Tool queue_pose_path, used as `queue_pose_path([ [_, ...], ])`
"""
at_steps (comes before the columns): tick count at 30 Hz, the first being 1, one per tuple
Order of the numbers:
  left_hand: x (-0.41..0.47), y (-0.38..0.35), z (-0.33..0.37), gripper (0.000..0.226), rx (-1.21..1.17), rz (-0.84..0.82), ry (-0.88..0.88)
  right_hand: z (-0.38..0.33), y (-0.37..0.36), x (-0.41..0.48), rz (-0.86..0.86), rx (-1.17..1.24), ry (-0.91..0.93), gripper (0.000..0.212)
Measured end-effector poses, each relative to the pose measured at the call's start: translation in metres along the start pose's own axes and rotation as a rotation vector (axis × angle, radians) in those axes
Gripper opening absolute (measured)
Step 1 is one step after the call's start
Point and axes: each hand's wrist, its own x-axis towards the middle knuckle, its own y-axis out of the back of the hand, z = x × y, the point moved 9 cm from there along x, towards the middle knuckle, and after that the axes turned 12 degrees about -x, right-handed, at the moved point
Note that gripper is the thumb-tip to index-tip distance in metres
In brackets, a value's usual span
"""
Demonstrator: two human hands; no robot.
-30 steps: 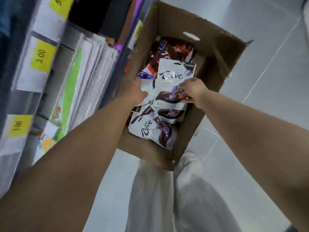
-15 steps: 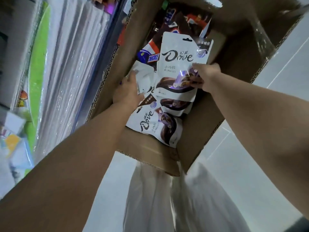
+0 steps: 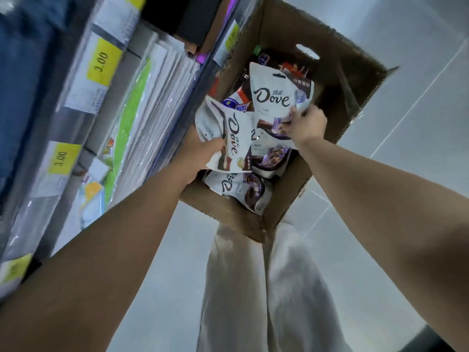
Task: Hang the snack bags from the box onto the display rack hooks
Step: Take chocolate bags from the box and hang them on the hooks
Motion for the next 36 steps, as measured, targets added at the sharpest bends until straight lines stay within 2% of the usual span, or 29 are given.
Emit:
queue_pose_path([
  [2, -0.028, 0.006, 0.013, 0.022, -0.185, 0.021, 0.066, -0.008, 0.011, -0.025, -0.064, 0.13, -0.089, 0.033],
  [5, -0.076, 0.017, 0.047, 0.02, -0.404, 0.005, 0.057, -0.023, 0.027, -0.076, -0.217, 0.352, -0.176, 0.016],
  [7, -0.116, 0.026, 0.074, 0.019, -0.51, 0.01, 0.033, -0.032, 0.048, -0.115, -0.277, 0.436, -0.219, 0.021],
  [12, -0.234, 0.038, 0.115, 0.02, -0.819, -0.038, -0.032, -0.059, 0.101, -0.213, -0.313, 0.661, -0.321, 0.02],
  [13, -0.258, 0.041, 0.116, 0.022, -0.845, -0.049, -0.051, -0.066, 0.11, -0.236, -0.337, 0.686, -0.295, 0.02],
  [16, -0.329, 0.057, 0.12, 0.051, -0.912, -0.044, -0.133, -0.099, 0.14, -0.304, -0.451, 0.748, -0.146, 0.04],
  [17, -0.35, 0.064, 0.119, 0.052, -0.939, -0.03, -0.167, -0.108, 0.149, -0.327, -0.479, 0.739, -0.089, 0.043],
  [20, -0.411, 0.082, 0.111, 0.04, -1.026, 0.018, -0.243, -0.135, 0.172, -0.389, -0.511, 0.584, 0.125, 0.03],
  [22, -0.451, 0.097, 0.101, 0.03, -1.104, 0.037, -0.307, -0.149, 0.182, -0.432, -0.508, 0.505, 0.24, 0.032],
  [25, -0.513, 0.116, 0.094, 0.032, -1.139, 0.03, -0.432, -0.161, 0.187, -0.487, -0.492, 0.417, 0.376, 0.031],
  [26, -0.532, 0.127, 0.089, 0.036, -1.124, 0.085, -0.47, -0.161, 0.186, -0.505, -0.509, 0.422, 0.415, 0.028],
  [28, -0.574, 0.154, 0.064, 0.053, -1.079, 0.329, -0.487, -0.156, 0.178, -0.546, -0.555, 0.437, 0.481, 0.025],
  [29, -0.593, 0.165, 0.048, 0.058, -1.038, 0.46, -0.453, -0.15, 0.172, -0.564, -0.566, 0.416, 0.506, 0.028],
  [31, -0.627, 0.181, 0.015, 0.065, -0.969, 0.62, -0.354, -0.137, 0.161, -0.606, -0.585, 0.346, 0.579, 0.03],
  [34, -0.681, 0.219, -0.029, 0.091, -0.705, 0.882, -0.232, -0.125, 0.144, -0.679, -0.602, 0.186, 0.777, 0.018],
  [36, -0.727, 0.248, -0.032, 0.097, -0.528, 1.009, -0.356, -0.117, 0.135, -0.727, -0.598, 0.07, 0.932, 0.015],
])
